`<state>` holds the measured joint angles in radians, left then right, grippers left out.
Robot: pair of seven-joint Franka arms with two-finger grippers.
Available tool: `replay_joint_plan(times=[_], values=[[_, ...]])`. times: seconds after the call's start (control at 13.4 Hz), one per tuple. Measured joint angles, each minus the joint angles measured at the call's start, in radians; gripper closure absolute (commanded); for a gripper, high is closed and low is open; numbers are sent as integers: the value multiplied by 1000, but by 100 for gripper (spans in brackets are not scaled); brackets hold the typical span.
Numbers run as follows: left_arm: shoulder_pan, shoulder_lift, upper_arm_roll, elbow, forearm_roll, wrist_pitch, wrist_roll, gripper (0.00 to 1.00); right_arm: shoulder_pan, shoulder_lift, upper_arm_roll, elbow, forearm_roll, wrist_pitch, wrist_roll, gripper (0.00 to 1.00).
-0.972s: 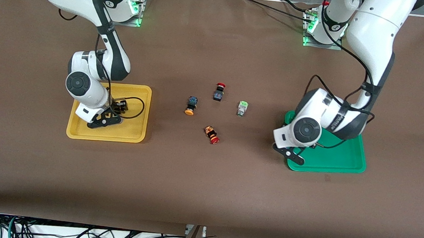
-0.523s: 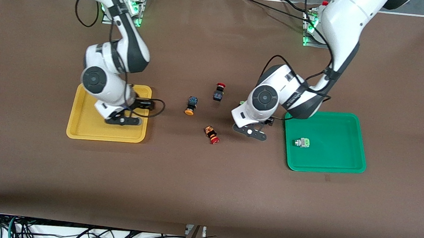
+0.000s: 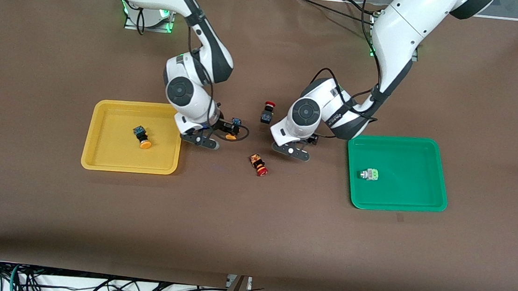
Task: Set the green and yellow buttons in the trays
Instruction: 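Grasp a second yellow button with the right gripper while the left gripper grasps green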
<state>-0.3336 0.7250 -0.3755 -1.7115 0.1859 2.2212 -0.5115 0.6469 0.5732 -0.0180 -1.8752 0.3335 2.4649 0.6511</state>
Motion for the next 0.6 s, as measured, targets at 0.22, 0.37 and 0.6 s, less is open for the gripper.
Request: replay_joint_plan(times=[0.22,0.37,0.6], values=[[-2,-1,-17,-20,0,0,-3,5,24,28,0,8,1,50,28,33],[-1,-1,-17,-35,0,3,-5,67,32,43,0,9,2,68,32,53],[0,-1,-17,-42,0,3,-7,100,33,48,-2,9,2,71,33,85]])
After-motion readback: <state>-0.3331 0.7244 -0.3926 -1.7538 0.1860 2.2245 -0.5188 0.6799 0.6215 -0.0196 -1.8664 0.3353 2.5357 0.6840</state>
